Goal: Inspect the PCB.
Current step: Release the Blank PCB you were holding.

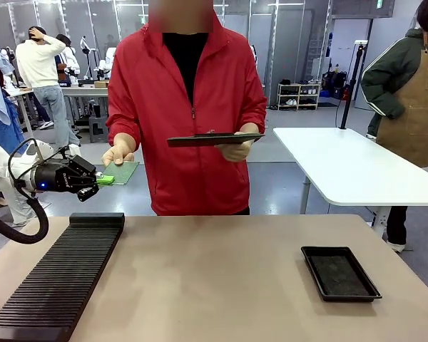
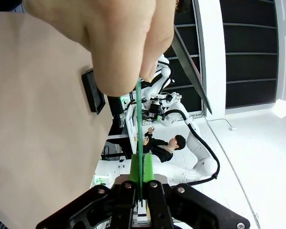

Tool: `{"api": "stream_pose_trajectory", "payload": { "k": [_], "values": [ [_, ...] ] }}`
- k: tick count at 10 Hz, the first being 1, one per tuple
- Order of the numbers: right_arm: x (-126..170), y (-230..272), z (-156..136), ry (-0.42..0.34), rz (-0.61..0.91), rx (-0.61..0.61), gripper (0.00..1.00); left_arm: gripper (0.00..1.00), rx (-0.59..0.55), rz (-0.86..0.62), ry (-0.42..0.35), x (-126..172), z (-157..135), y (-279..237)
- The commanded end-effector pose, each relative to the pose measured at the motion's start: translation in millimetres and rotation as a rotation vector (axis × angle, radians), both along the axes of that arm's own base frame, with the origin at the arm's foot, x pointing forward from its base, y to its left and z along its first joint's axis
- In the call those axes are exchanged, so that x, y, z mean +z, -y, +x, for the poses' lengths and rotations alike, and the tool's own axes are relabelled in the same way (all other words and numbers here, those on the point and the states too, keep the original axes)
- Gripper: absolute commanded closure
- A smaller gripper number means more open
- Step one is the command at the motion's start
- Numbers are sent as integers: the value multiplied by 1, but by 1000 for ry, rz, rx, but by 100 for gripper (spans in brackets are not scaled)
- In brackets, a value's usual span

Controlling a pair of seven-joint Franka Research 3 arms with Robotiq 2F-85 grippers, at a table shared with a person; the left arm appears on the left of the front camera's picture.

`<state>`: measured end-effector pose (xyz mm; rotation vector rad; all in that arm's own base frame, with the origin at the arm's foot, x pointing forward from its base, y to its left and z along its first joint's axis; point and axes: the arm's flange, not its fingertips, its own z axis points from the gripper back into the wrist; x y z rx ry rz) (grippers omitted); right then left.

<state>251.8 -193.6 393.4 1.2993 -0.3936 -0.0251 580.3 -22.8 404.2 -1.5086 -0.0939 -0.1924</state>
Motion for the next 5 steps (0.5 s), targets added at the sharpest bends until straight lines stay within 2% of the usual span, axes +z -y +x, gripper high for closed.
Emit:
{"api": "stream_pose_trajectory", "payload": {
  "k": [1, 4, 5],
  "values": [
    [1, 1, -1, 5, 7, 0, 0, 97, -8, 11, -1, 2, -2, 0],
    [1, 1, -1, 5, 7, 0, 0, 97, 0, 0, 0, 0, 0, 0],
    [1, 1, -1, 5, 7, 0, 0, 68, -9, -7, 8, 0, -1, 1]
  ]
}}
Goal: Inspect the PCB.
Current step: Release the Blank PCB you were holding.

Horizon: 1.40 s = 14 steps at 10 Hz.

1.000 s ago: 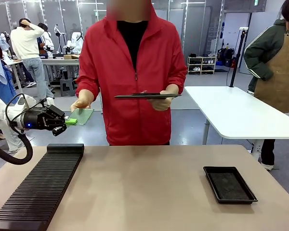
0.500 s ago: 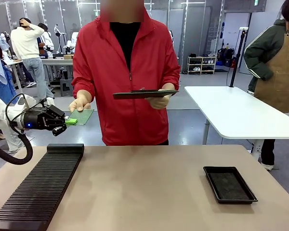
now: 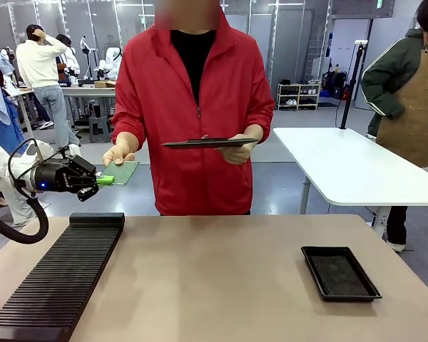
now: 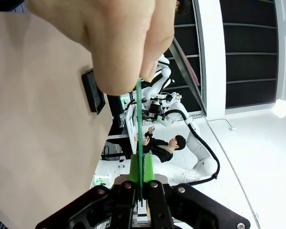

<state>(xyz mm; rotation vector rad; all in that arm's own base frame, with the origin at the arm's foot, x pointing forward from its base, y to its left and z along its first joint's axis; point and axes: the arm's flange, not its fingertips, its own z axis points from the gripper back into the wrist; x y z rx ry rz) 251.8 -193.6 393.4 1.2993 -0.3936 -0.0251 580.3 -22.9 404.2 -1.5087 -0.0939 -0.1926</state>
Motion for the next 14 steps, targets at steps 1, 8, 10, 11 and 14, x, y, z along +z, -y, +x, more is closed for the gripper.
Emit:
{"api": "stream_pose_trajectory", "payload": {
  "k": [1, 8, 10, 11, 14],
  "values": [
    [1, 1, -1, 5, 7, 0, 0, 71, -9, -2, 4, 0, -1, 1],
    [1, 1, -1, 5, 7, 0, 0, 0, -1, -17, -6, -2, -1, -5],
    [1, 1, -1, 5, 7, 0, 0, 0, 2, -17, -6, -1, -1, -5],
    [1, 1, -1, 5, 7, 0, 0, 0, 5, -17, -5, 0, -1, -5],
    [1, 1, -1, 5, 7, 0, 0, 0, 7, 0, -3, -1, 0, -4]
  ]
}}
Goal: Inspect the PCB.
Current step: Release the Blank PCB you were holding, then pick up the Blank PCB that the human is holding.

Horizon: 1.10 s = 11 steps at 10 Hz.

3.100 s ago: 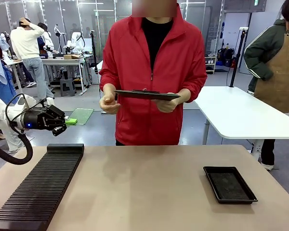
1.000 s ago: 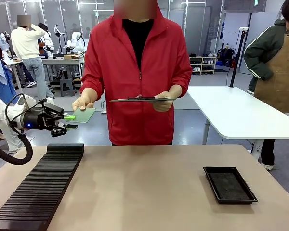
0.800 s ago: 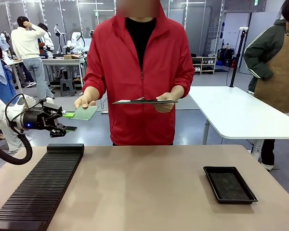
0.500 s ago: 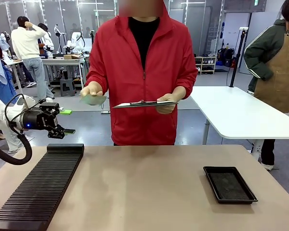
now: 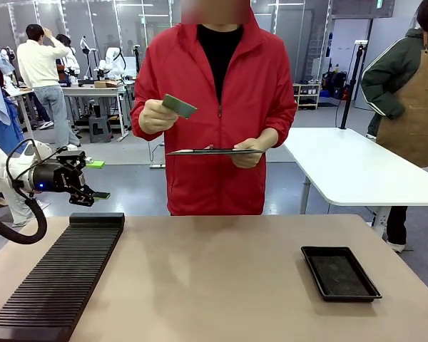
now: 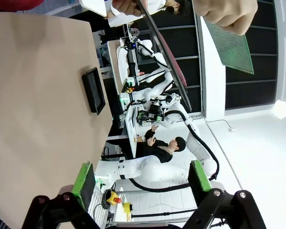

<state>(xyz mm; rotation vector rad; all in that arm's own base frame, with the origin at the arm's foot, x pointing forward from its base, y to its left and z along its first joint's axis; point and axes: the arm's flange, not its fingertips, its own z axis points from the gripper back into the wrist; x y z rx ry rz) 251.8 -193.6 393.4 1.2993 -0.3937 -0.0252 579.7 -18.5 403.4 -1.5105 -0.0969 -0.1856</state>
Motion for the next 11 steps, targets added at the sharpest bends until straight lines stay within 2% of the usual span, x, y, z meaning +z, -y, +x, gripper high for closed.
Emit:
{"api": "stream_pose_trajectory", "payload": {
  "k": [1, 11],
  "values": [
    [1, 1, -1, 5, 7, 0, 0, 0, 1, 2, 0, 0, 0, 1],
    [1, 1, -1, 5, 7, 0, 0, 0, 1, 2, 0, 0, 0, 1]
  ]
}}
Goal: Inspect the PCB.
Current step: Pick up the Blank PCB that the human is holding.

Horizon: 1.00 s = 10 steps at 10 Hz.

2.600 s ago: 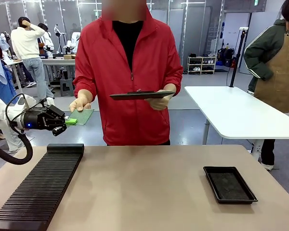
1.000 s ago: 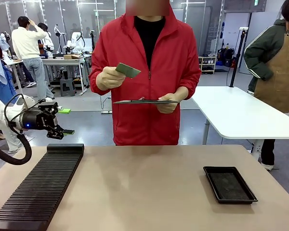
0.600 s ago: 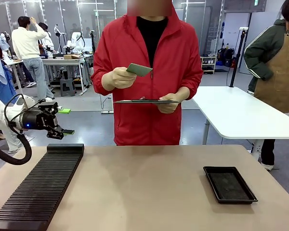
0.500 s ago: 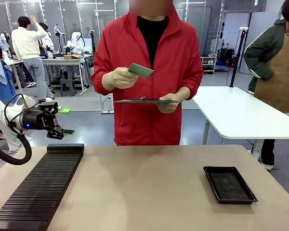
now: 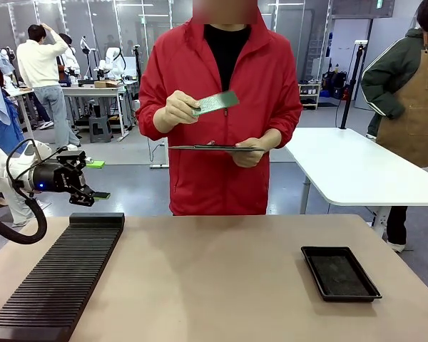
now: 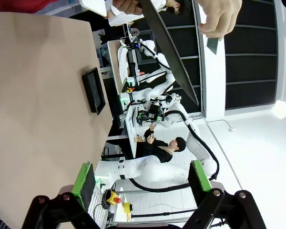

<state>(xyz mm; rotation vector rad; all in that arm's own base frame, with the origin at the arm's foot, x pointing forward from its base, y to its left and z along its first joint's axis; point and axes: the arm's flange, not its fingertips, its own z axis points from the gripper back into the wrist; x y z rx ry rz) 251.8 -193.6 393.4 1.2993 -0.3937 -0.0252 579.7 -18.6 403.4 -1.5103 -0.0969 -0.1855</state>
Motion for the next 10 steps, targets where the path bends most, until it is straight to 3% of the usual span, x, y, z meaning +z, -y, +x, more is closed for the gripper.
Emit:
{"api": "stream_pose_trajectory", "payload": {
  "k": [1, 3, 4, 7, 8, 10],
  "values": [
    [1, 1, -1, 5, 7, 0, 0, 0, 0, 1, 0, 0, 0, 1],
    [1, 1, -1, 5, 7, 0, 0, 0, 0, 0, 0, 0, 0, 0],
    [1, 1, -1, 5, 7, 0, 0, 0, -60, 6, -18, 21, -17, -14],
    [1, 1, -1, 5, 7, 0, 0, 0, -51, -89, -33, 51, -113, -83],
    [1, 1, -1, 5, 7, 0, 0, 0, -29, -84, -16, 57, -155, -104],
    [1, 1, -1, 5, 7, 0, 0, 0, 34, -8, 19, 54, -208, -147]
  ]
}}
